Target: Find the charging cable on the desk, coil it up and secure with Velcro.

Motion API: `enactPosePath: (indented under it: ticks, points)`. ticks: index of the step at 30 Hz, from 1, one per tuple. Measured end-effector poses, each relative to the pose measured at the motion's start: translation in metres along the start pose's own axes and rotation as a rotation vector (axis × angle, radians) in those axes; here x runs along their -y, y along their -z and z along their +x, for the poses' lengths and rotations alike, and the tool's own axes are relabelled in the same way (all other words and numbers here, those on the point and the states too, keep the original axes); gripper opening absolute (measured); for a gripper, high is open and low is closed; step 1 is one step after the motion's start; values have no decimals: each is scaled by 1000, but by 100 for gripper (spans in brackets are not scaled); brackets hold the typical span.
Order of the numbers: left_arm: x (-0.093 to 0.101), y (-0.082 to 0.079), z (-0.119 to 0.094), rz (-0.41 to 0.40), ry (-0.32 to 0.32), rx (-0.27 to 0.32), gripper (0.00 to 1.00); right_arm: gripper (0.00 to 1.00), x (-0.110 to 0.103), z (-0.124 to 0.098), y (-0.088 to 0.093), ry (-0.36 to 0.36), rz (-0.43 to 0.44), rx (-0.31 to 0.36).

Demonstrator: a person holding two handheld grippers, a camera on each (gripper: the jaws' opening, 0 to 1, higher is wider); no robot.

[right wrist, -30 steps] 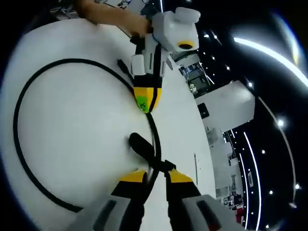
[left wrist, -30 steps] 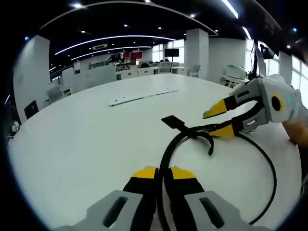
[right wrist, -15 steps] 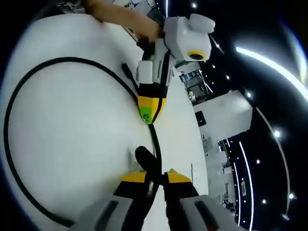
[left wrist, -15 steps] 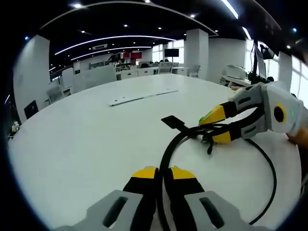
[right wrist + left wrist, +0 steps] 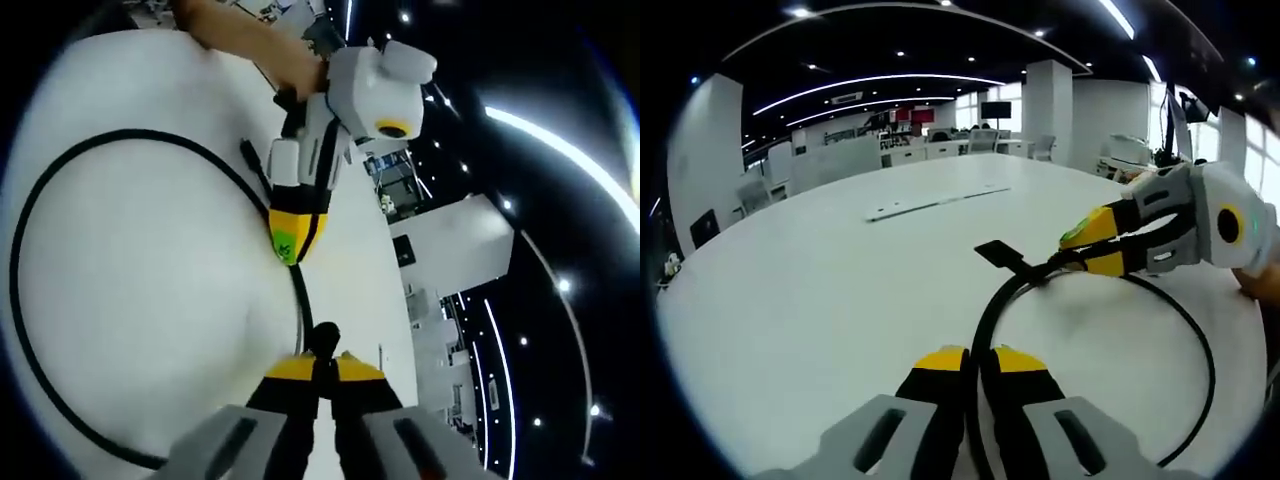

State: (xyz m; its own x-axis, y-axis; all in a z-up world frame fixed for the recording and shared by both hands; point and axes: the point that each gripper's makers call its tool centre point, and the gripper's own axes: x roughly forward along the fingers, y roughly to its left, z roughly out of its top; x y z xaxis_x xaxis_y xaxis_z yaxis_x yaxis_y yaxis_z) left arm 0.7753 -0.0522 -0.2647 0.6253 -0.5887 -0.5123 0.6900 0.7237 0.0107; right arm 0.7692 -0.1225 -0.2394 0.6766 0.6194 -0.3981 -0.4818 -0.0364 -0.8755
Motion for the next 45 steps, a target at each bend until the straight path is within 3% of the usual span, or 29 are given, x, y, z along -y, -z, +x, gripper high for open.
enactPosePath:
  ticks: [19,27,45]
  points:
    - [0,-2,2,44,22,12,9,5,15,5,15,50,108,-6]
    - [0,-3,3,82,59,16,9,5,17,20,25,31,165,-41]
    - [2,-3,4,153,74,35,10,5,13,37,41,-24,237,-109]
